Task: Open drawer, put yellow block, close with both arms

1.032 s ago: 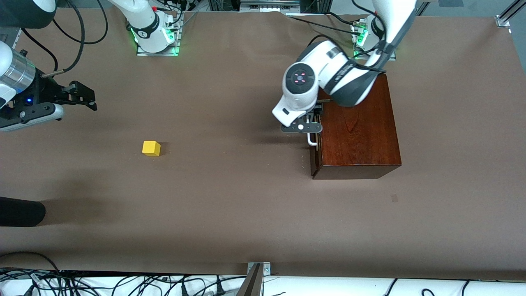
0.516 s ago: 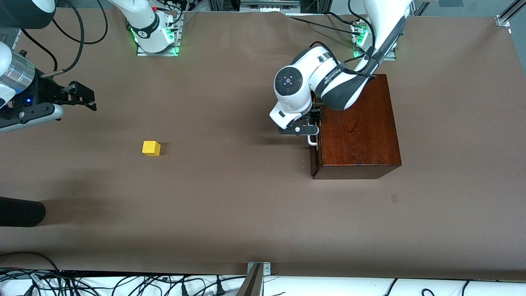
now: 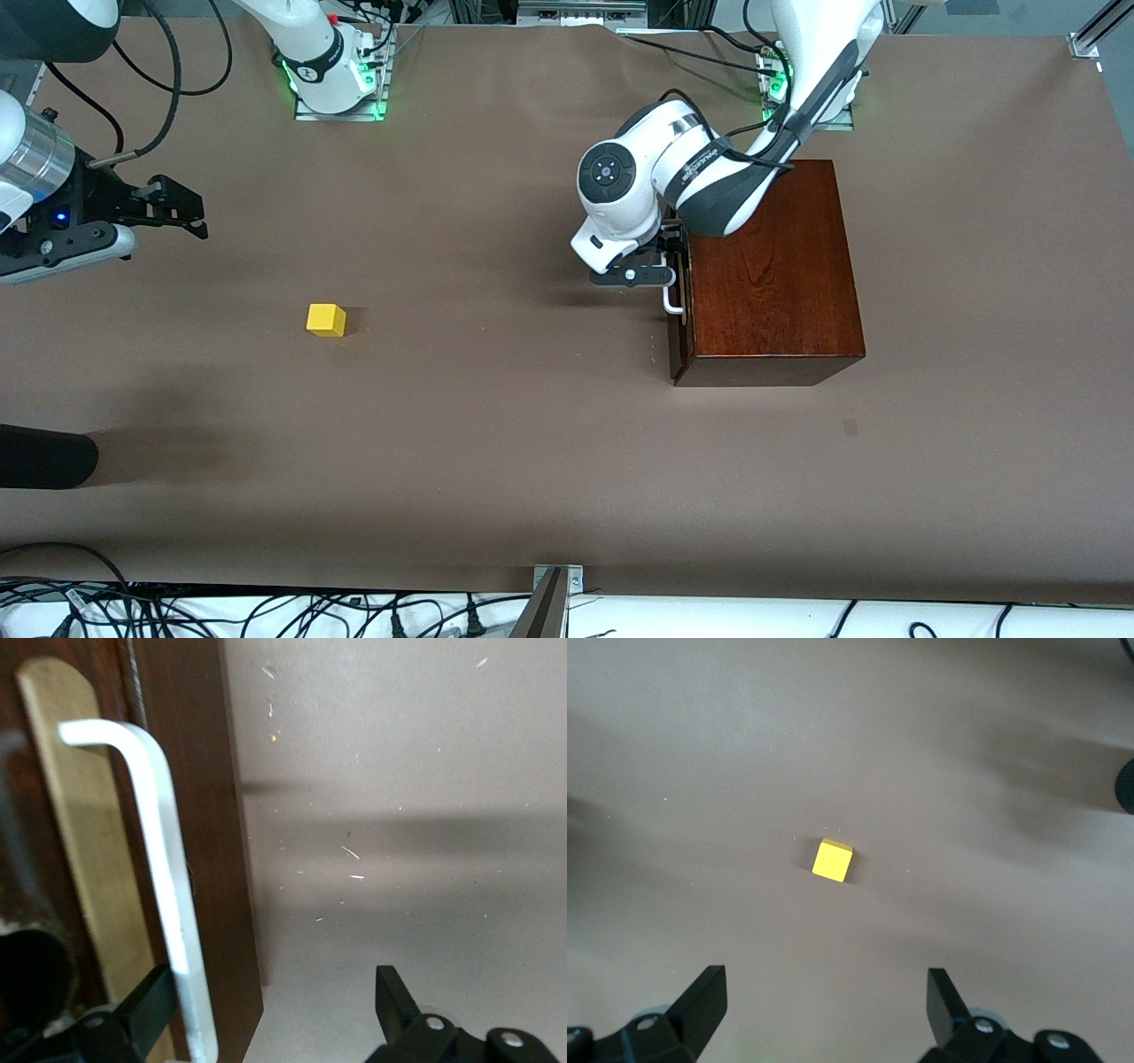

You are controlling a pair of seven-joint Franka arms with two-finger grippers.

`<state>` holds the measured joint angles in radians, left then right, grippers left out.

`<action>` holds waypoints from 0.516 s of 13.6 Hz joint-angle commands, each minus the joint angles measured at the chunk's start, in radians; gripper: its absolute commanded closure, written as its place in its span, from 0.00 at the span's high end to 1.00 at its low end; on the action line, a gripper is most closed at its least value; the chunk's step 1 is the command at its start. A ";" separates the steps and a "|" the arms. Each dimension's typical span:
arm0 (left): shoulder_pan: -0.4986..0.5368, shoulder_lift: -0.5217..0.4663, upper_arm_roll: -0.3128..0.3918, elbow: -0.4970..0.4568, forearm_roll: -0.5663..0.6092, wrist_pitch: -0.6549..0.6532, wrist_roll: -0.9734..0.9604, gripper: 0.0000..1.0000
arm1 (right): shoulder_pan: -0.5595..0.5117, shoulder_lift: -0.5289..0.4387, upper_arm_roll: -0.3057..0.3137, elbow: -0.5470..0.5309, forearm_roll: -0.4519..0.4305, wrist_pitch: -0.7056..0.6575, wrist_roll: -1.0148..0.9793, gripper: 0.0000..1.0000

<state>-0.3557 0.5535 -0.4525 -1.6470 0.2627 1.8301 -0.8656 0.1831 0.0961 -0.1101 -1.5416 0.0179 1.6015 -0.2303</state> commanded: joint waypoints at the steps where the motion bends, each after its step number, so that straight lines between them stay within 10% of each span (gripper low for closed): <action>1: -0.008 0.022 0.000 0.001 0.059 0.012 -0.027 1.00 | -0.010 0.004 0.004 0.012 0.004 -0.011 0.000 1.00; 7: -0.044 0.052 -0.002 0.022 0.064 0.020 -0.044 1.00 | -0.013 0.004 0.004 0.012 0.007 -0.012 -0.001 1.00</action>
<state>-0.3691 0.5837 -0.4522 -1.6476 0.2979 1.8398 -0.8823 0.1814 0.0962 -0.1102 -1.5416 0.0179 1.6011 -0.2303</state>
